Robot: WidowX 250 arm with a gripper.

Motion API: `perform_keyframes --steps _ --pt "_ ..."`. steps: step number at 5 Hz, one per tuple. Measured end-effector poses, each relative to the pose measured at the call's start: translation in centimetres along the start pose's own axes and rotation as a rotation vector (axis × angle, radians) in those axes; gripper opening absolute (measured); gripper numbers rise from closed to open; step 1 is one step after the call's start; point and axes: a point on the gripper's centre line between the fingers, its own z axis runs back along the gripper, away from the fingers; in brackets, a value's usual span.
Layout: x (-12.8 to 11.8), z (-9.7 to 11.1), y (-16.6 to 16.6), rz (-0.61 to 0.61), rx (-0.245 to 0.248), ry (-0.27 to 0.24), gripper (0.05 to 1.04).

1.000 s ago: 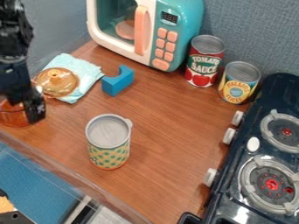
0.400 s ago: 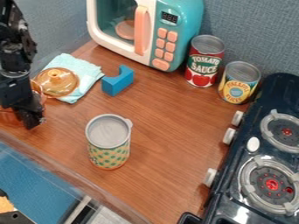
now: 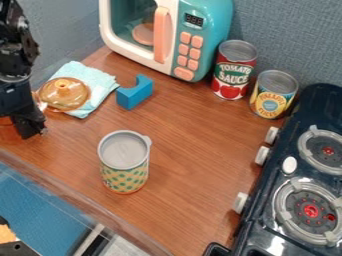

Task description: Move the orange jar to the middle of the table

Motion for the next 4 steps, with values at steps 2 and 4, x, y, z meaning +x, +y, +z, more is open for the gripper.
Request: perform_keyframes --steps 2,4 --pt "-1.1 4.3 0.5 -0.007 -0.016 0.049 0.073" --pt "-7.4 10.5 7.1 -0.145 0.094 0.176 0.073"
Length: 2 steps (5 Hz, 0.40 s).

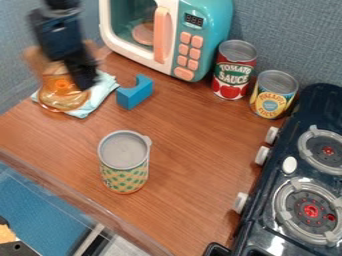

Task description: Move the orange jar to the middle of the table

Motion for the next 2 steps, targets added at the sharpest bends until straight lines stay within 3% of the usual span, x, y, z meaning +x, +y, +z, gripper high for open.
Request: perform_keyframes --steps 1,2 --pt "-4.9 0.6 3.6 -0.077 -0.004 0.029 0.073" --pt "-8.7 -1.4 6.3 -0.147 -0.038 -0.009 0.073"
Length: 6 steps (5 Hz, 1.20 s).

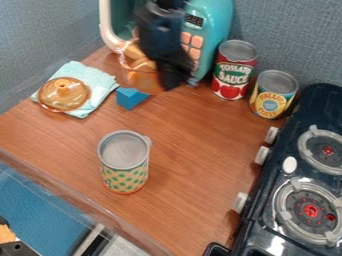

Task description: Move the orange jar to the middle of the table

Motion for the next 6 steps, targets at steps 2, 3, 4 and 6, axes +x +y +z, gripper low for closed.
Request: perform_keyframes --steps 2,3,4,6 --pt "-4.5 -4.8 1.1 -0.056 0.013 -0.056 0.073" --pt "-5.6 -6.3 0.6 -0.064 0.029 -0.074 0.073" --pt "-5.6 -7.5 -0.3 -0.057 0.036 -0.096 0.073" --pt "-5.4 -8.6 -0.5 -0.068 0.008 -0.107 0.093"
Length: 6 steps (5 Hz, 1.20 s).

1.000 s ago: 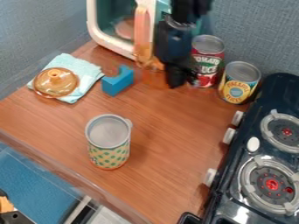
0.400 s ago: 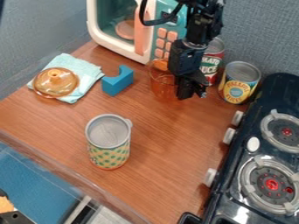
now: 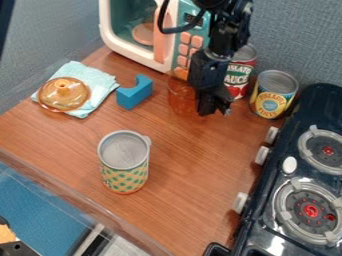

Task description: Move the orange jar to the middle of the table

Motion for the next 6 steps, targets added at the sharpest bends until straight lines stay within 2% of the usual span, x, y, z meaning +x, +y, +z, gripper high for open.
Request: perform_keyframes --steps 1,3,4,5,6 --pt "0.1 0.0 0.1 -0.002 0.003 -0.012 0.26" --pt "0.4 -0.1 0.3 -0.018 0.01 -0.024 0.859" --pt "0.7 -0.3 0.5 -0.028 0.006 -0.042 1.019" --pt "0.9 2.2 0.5 -0.016 -0.001 -0.005 1.011" --pt "2.5 5.7 -0.7 0.054 -0.007 0.105 1.006"
